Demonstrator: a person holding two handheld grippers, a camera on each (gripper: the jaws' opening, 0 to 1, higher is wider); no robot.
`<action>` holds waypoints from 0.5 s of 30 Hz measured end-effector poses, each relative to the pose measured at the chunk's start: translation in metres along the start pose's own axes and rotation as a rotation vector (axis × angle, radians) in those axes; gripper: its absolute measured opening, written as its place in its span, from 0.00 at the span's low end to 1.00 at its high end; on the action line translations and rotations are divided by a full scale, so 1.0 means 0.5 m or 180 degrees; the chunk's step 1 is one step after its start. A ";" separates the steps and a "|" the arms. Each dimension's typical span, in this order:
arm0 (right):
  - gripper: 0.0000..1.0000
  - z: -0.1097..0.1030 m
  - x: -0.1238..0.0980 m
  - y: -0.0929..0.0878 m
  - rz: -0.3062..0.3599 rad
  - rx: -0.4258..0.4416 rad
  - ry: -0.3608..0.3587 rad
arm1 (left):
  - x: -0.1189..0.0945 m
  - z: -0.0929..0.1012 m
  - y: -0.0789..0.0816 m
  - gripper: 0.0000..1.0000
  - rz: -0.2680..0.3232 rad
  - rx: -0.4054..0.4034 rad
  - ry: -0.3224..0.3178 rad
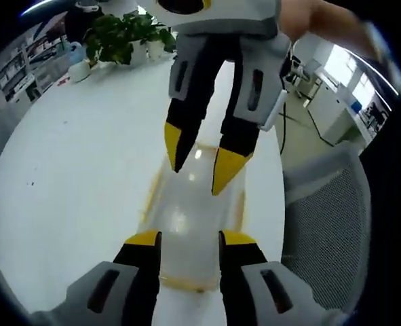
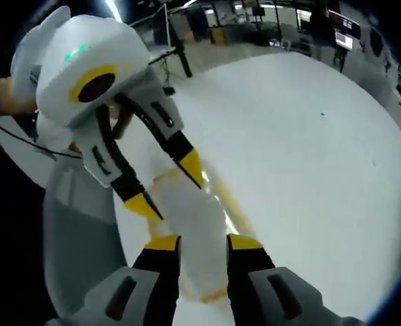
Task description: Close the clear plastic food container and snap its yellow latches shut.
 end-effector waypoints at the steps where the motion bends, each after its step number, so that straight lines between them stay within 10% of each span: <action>1: 0.25 -0.001 0.002 -0.001 -0.0015 -0.0011 0.0002 | 0.002 0.003 0.000 0.33 -0.0013 0.0026 -0.0010; 15: 0.26 -0.002 0.022 -0.001 -0.0121 -0.0190 0.0016 | 0.019 0.017 -0.005 0.32 -0.0133 0.0262 -0.0060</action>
Point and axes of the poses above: the point that each gripper's makers call its tool centre point, and the gripper's own axes: x roughly forward along the fingers, z roughly to its right, y roughly out of its top, the point moved 3 cm from there along -x, roughly backward along the fingers, and after that the axes turned 12 degrees about z, right-handed, at the moved point
